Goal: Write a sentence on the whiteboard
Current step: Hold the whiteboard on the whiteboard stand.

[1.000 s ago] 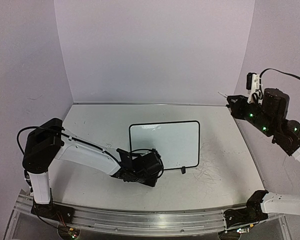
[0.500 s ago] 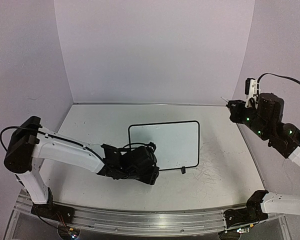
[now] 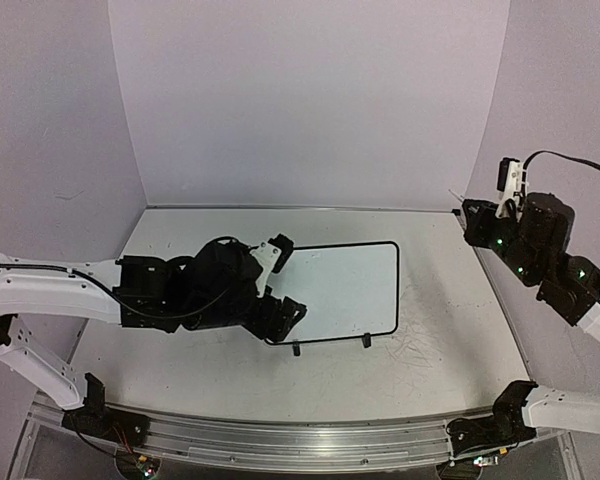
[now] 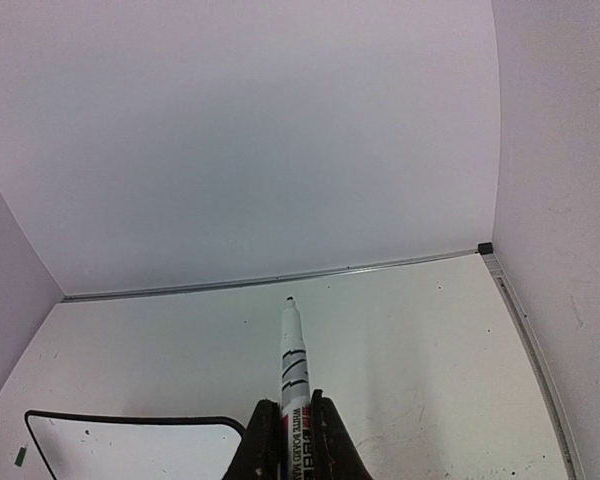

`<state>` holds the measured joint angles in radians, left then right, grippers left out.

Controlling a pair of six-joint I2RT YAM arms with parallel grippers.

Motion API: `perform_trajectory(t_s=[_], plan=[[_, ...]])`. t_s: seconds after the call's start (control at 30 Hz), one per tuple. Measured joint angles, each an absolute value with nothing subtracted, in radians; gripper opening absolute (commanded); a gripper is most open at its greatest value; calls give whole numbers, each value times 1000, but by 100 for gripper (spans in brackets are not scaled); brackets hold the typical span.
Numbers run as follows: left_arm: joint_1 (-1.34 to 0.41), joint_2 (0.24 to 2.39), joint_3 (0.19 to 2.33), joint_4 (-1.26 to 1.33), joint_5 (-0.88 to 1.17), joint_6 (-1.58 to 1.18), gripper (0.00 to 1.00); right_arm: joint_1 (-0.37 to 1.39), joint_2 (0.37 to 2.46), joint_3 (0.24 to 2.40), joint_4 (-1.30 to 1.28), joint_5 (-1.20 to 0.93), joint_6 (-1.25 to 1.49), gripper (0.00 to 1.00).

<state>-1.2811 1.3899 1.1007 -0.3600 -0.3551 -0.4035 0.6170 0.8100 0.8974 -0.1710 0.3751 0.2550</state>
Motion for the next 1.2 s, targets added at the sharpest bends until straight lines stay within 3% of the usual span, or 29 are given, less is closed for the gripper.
perform_trajectory(t_s=[0.13, 0.33, 0.63, 1.03, 1.2], plan=[[-1200, 1355, 1147, -431, -371, -330, 88, 617, 835, 903, -172, 372, 243, 0], [-866, 1227, 1147, -442, -300, -264, 94, 617, 858, 913, -175, 328, 232, 0], [-360, 1239, 1110, -243, 167, -308, 93, 665, 938, 989, -210, 222, 210, 0], [-307, 1527, 1157, -122, 686, -367, 87, 888, 1085, 1068, -208, 166, 255, 0], [-308, 1541, 1148, -115, 802, -320, 77, 1007, 1158, 1081, -164, 185, 249, 0]])
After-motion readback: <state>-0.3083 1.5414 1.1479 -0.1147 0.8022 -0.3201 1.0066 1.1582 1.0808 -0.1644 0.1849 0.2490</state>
